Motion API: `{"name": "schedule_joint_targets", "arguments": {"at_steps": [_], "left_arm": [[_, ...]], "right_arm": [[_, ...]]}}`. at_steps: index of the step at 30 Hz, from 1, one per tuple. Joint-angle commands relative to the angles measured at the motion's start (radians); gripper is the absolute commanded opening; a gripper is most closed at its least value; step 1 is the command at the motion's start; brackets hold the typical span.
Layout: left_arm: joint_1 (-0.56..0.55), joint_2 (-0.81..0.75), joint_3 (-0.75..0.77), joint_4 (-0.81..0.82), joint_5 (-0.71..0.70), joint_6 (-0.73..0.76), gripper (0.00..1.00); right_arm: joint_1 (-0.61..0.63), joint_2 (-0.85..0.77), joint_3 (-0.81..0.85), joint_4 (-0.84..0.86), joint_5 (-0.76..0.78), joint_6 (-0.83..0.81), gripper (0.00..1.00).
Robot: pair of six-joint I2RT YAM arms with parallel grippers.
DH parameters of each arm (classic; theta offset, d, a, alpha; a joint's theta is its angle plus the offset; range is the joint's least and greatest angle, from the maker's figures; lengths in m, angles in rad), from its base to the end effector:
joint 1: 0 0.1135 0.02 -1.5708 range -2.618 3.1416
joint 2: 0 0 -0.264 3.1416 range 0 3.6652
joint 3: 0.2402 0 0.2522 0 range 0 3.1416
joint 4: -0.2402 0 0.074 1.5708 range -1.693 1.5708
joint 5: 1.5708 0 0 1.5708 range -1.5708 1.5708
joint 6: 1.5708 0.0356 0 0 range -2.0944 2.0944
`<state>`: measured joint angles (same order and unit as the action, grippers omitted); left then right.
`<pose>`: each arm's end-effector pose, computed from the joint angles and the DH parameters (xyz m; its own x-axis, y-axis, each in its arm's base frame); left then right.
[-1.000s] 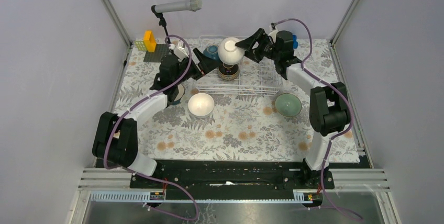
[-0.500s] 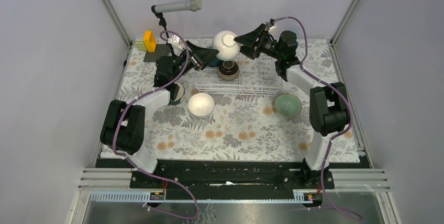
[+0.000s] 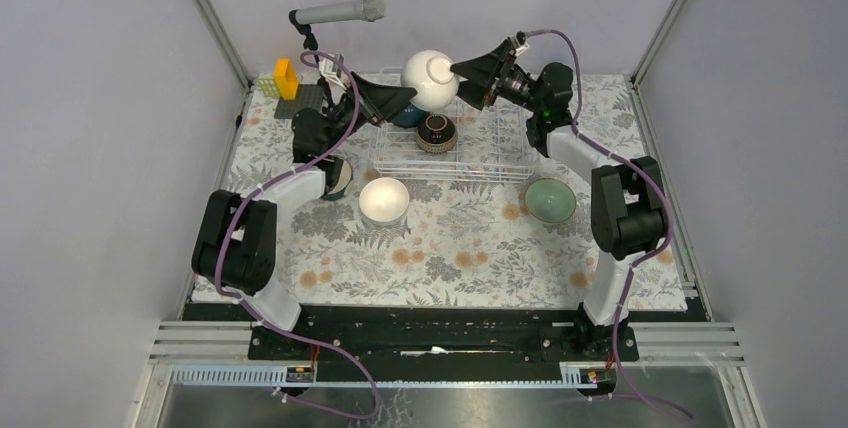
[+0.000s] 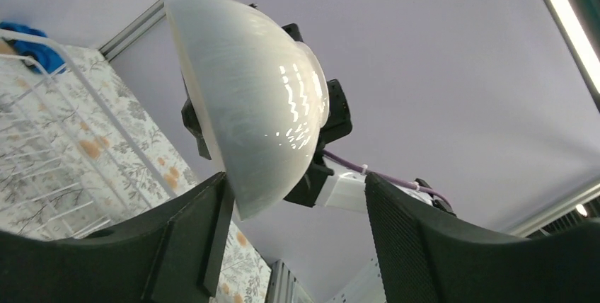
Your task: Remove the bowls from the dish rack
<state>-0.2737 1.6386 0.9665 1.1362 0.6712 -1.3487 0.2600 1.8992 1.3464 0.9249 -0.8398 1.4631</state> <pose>0.3387 -0.1181 0.3169 -0.6338 -0.6154 -0.4685 0.5849 0.0149 -0.8109 0.4147 0.1378 0.3214 -0.7992 0.4742 -0.3692 -0.4398 -0.0427 0.8971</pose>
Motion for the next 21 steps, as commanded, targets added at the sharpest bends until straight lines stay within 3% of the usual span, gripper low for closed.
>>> {"name": "schedule_joint_targets", "arguments": {"at_steps": [1, 14, 21], "left_arm": [[-0.003, 0.006, 0.048, 0.129, 0.03, -0.029, 0.7], [-0.02, 0.05, 0.103, 0.226, 0.037, -0.086, 0.52], [-0.034, 0.074, 0.126, 0.215, 0.03, -0.082, 0.45]], "right_arm": [[-0.005, 0.008, 0.01, 0.271, -0.027, 0.178, 0.53], [-0.006, 0.135, 0.017, 0.523, 0.011, 0.436, 0.52], [-0.003, 0.169, 0.0, 0.541, 0.033, 0.495, 0.52]]}}
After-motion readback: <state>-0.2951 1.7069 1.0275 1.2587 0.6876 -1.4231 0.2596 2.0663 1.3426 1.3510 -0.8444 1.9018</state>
